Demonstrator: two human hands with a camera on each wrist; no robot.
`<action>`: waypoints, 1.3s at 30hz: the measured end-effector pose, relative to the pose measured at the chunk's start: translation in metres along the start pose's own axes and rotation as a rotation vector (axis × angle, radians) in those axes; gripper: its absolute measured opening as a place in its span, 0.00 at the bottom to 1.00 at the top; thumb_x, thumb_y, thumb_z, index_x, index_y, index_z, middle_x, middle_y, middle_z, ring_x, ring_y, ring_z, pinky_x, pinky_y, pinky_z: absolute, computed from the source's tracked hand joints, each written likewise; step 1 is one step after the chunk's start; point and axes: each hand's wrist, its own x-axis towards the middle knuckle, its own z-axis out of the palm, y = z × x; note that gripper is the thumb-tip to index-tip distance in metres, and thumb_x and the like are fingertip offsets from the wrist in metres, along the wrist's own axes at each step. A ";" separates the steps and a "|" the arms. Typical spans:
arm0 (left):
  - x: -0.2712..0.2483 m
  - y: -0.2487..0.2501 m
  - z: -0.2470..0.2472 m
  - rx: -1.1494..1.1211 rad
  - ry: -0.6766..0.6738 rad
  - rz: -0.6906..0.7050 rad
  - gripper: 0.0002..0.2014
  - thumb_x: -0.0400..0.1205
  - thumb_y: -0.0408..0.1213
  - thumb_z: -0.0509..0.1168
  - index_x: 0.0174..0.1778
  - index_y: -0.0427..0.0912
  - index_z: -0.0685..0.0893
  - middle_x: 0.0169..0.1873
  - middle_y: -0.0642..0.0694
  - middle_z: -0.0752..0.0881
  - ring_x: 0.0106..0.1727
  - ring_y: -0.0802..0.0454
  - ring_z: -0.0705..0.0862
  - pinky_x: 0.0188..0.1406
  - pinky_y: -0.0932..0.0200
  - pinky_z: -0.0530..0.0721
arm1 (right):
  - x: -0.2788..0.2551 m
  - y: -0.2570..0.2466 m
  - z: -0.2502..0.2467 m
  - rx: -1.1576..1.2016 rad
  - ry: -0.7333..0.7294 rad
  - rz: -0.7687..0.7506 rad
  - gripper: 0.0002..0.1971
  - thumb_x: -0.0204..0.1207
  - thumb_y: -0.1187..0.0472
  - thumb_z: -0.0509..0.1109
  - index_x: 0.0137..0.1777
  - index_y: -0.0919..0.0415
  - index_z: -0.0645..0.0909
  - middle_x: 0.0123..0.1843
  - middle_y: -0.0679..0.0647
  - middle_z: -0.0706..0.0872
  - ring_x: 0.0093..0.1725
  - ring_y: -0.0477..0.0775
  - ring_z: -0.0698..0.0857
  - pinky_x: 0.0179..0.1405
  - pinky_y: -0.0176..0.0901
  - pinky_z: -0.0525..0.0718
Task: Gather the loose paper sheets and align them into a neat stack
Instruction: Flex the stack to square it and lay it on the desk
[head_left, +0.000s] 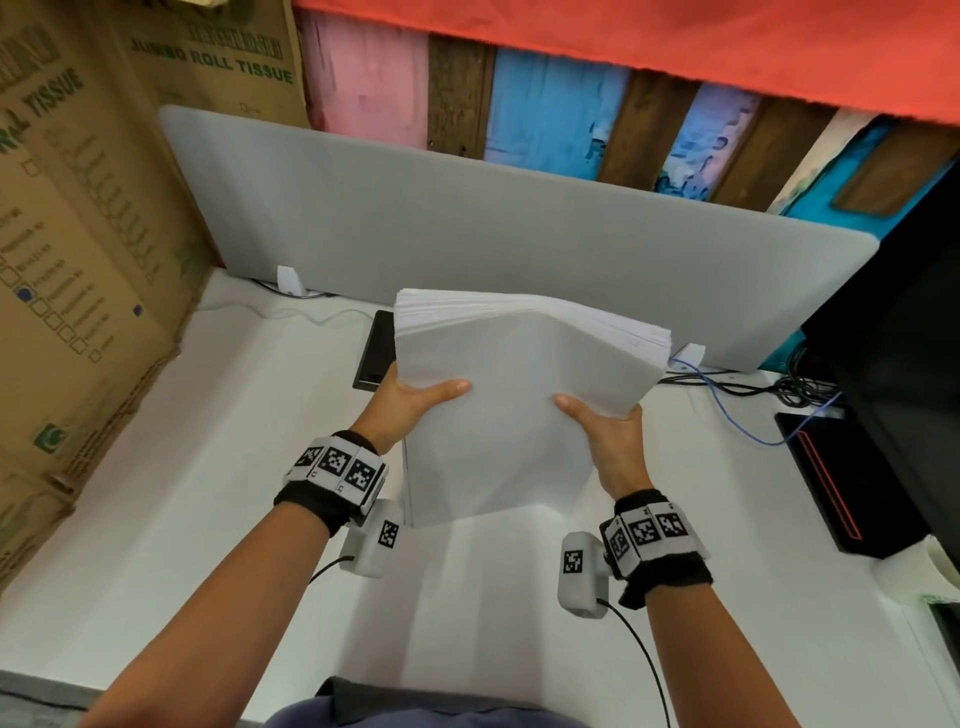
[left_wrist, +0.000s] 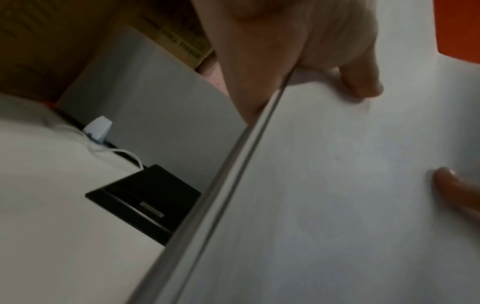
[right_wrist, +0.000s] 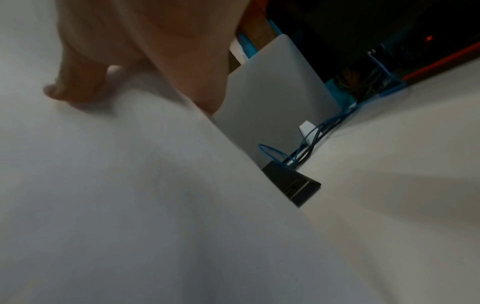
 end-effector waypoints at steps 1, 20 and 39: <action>0.002 -0.001 0.001 -0.002 0.006 0.005 0.19 0.75 0.22 0.68 0.48 0.53 0.79 0.36 0.68 0.89 0.42 0.70 0.86 0.39 0.74 0.82 | 0.001 0.001 -0.001 0.001 0.000 0.003 0.15 0.66 0.74 0.76 0.44 0.53 0.83 0.39 0.44 0.90 0.40 0.39 0.88 0.46 0.38 0.85; -0.013 -0.017 0.001 -0.043 0.140 -0.078 0.36 0.55 0.44 0.83 0.59 0.42 0.80 0.52 0.48 0.88 0.53 0.54 0.87 0.53 0.56 0.86 | -0.009 0.015 -0.001 -0.003 0.062 0.171 0.39 0.52 0.63 0.86 0.66 0.64 0.74 0.59 0.58 0.85 0.58 0.56 0.85 0.60 0.53 0.84; -0.016 -0.045 0.007 -0.008 0.102 -0.163 0.16 0.70 0.26 0.75 0.47 0.49 0.83 0.46 0.51 0.88 0.43 0.64 0.88 0.47 0.64 0.84 | -0.023 0.039 0.001 -0.014 0.129 0.240 0.21 0.64 0.68 0.80 0.49 0.55 0.73 0.46 0.44 0.81 0.49 0.47 0.83 0.53 0.42 0.80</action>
